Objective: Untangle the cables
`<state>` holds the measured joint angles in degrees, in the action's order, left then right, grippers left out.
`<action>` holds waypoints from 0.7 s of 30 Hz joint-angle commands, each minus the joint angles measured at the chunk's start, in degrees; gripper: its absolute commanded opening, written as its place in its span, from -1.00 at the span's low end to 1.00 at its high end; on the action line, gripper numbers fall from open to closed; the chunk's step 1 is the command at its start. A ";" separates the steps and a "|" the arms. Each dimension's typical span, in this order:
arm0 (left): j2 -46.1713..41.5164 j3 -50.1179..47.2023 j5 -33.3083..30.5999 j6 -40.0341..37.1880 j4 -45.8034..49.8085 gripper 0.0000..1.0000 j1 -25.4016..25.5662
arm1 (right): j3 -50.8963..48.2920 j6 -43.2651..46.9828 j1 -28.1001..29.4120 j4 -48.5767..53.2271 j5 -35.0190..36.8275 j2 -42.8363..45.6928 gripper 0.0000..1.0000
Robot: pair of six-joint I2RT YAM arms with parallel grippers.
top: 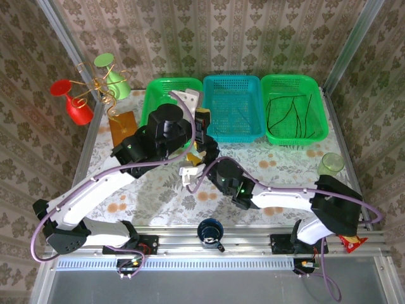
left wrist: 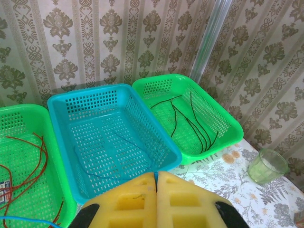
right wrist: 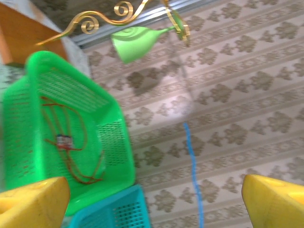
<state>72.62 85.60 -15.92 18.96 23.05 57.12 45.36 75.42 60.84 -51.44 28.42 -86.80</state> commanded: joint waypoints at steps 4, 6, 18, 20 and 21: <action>0.33 2.63 -1.80 -1.69 -1.64 -1.00 0.86 | 6.60 6.96 0.29 -12.65 9.43 -4.37 0.93; 0.33 2.73 -1.94 -1.78 -1.67 -1.00 1.00 | 7.58 7.20 -0.33 -12.60 10.95 -5.61 0.94; 0.33 2.91 -2.14 -2.05 -1.50 -1.00 1.06 | 8.60 1.61 -4.66 -1.96 12.09 -5.95 0.89; 0.42 2.76 -2.25 -2.12 -1.60 -1.00 1.12 | 9.20 0.11 -5.08 1.88 11.88 -5.23 0.81; 0.48 2.74 -2.47 -2.33 -1.49 -1.00 1.01 | 9.39 -0.81 -5.26 3.10 11.59 -4.91 0.74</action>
<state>72.71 86.78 -17.06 18.09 22.61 57.78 52.69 78.02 56.03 -52.62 38.85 -92.75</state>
